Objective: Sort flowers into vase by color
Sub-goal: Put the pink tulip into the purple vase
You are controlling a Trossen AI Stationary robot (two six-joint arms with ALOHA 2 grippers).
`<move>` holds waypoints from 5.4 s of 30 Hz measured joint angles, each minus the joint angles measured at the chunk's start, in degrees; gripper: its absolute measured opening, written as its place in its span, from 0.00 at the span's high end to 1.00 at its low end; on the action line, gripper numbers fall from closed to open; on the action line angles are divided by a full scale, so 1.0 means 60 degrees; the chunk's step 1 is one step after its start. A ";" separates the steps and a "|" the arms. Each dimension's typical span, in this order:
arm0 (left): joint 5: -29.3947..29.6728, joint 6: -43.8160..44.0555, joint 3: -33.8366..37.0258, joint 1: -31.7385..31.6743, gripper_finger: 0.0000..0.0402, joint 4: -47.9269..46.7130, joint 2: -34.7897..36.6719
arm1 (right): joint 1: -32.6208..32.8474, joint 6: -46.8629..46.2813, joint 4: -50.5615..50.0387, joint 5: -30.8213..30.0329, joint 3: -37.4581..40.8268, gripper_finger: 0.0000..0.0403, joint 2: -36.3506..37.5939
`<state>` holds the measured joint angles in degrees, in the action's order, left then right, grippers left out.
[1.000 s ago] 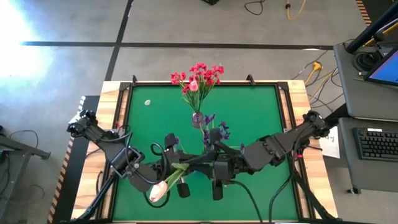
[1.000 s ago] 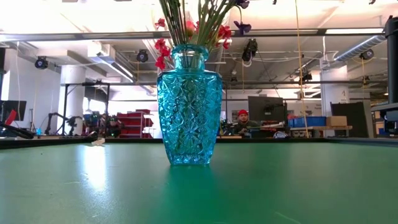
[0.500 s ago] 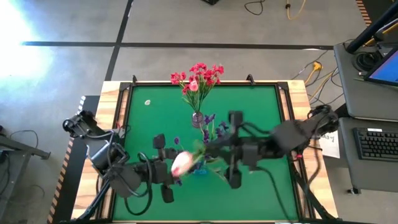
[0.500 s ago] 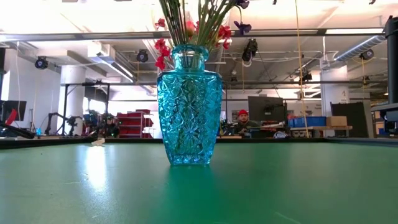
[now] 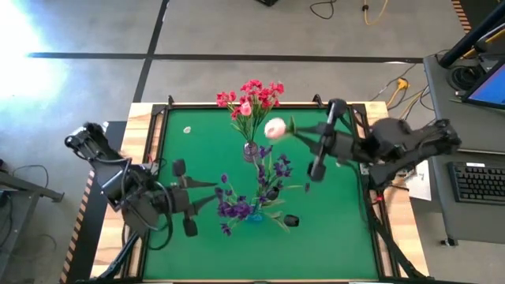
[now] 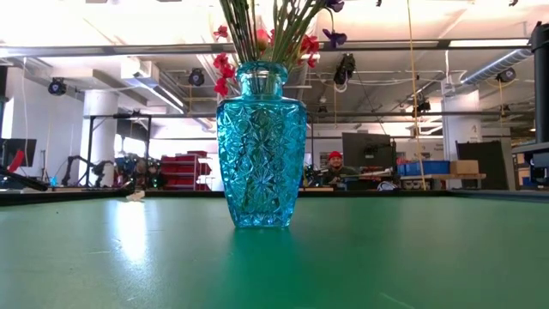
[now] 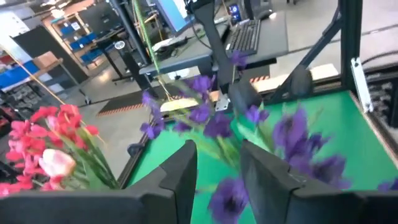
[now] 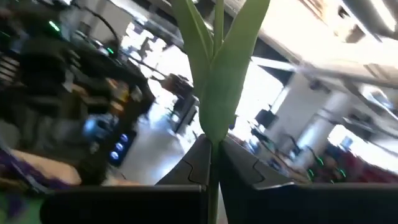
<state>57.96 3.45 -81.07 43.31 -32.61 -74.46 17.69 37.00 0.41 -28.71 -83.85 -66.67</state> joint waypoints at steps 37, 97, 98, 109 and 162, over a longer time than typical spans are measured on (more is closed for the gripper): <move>-0.4601 -0.0468 1.0446 -0.4706 0.81 0.9374 0.4184 | -0.7411 -0.5371 0.6795 0.6145 0.6885 0.97 0.0738; -0.6751 -0.0387 1.0350 -0.7828 0.75 1.5787 -0.2330 | -0.6116 -0.5411 1.4283 0.6033 0.6950 0.97 -0.4685; -0.6758 -0.0365 1.0237 -0.7826 0.73 1.5833 -0.2534 | -0.6116 -0.5411 1.4260 0.6033 0.6950 0.97 -0.4688; -0.6185 -0.0027 0.9697 -0.7907 0.38 1.6953 -0.4210 | -0.6112 -0.5484 1.3730 0.6040 0.6950 0.97 -0.4692; -0.5484 -0.0365 0.9003 -0.8058 0.14 1.5777 -0.4670 | -0.5741 -0.4191 1.3251 0.6105 0.6454 0.97 -0.4692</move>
<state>25.06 1.26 -27.06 -5.04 62.05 -102.48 -16.75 11.86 79.92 7.92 -45.12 -94.83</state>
